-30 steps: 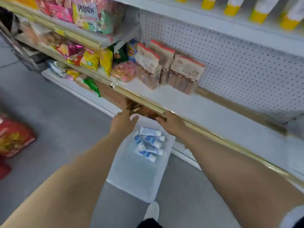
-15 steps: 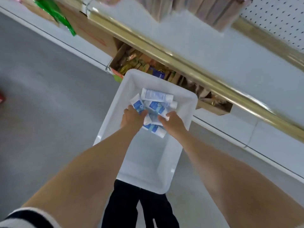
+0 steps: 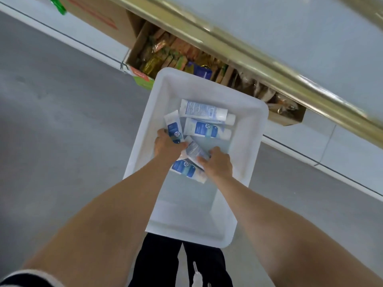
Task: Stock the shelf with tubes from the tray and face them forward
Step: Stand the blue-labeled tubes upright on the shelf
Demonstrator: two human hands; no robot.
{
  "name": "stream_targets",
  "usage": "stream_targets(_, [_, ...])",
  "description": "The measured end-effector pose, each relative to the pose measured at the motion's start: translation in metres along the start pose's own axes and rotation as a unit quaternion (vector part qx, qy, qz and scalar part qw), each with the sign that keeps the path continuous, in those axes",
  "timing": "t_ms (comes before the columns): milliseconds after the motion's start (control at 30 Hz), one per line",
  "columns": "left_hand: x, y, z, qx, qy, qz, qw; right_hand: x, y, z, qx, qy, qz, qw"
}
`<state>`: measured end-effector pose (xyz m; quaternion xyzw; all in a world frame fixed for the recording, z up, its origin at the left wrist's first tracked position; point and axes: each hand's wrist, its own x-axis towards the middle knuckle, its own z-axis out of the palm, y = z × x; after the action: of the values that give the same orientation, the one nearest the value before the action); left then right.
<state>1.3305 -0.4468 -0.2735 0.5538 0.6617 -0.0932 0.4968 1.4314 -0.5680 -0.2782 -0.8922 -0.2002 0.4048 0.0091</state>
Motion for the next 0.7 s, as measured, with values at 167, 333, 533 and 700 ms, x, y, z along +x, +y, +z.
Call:
stream_targets(167, [-0.007,-0.026,-0.014,-0.007,-0.028,-0.031,0.999,-0.021,0.001,0.025,-0.001,-0.06,0.071,0.996])
stream_targets(333, [-0.03,-0.044,-0.024,-0.107,-0.097,-0.092,0.985,-0.054,0.014,0.025,0.251,-0.155,0.164,0.941])
stream_targets(533, [-0.089,-0.043,-0.041,-0.281,-0.11,-0.172,0.938,-0.105,0.016,-0.017,0.444,-0.156,0.165,0.867])
stream_targets(700, [-0.144,-0.024,-0.048,-0.316,-0.154,-0.102,0.931,-0.146,0.023,-0.063,0.522,-0.132,0.127,0.833])
